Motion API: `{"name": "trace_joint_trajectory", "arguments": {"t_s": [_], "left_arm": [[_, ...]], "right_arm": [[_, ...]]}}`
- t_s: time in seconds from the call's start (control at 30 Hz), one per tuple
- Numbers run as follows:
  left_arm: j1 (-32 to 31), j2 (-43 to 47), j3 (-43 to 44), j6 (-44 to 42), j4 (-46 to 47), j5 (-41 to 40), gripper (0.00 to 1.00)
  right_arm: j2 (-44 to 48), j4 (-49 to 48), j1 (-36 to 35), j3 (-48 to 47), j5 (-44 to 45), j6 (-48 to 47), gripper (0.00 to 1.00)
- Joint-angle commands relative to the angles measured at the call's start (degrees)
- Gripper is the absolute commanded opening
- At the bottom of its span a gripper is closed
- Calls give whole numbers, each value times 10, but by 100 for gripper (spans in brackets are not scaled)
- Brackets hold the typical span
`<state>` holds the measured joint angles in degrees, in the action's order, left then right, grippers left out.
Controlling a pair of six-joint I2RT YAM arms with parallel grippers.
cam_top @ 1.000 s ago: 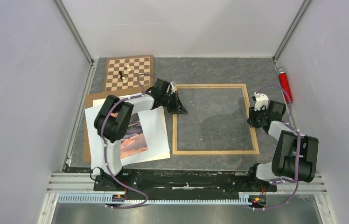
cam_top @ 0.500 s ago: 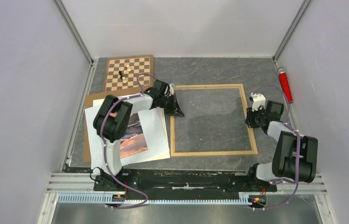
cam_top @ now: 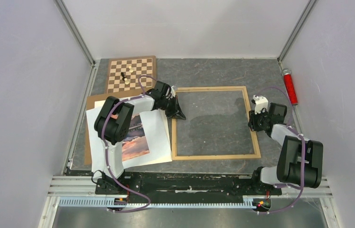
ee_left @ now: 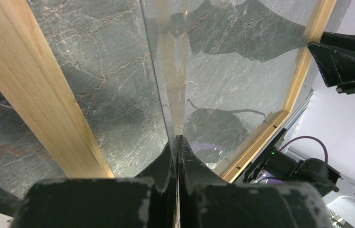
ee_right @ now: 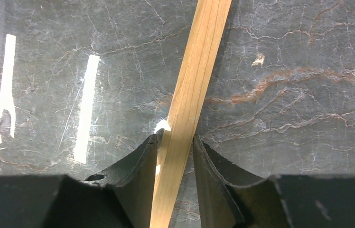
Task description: Put the photo into the frame
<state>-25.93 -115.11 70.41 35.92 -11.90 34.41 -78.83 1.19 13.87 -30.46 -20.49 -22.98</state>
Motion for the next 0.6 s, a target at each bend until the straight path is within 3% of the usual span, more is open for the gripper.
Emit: {"name": "trace_joint_trajectory", "arguments": {"t_s": [0.0,0.57], "left_arm": [[6,12,17,-21,-17,0,2],[6,23,37,-54,-60,-9,2]], "right_arm": [[-6,33,-4,8,25,5,37],[13,39,-5,4,43,10,46]]}}
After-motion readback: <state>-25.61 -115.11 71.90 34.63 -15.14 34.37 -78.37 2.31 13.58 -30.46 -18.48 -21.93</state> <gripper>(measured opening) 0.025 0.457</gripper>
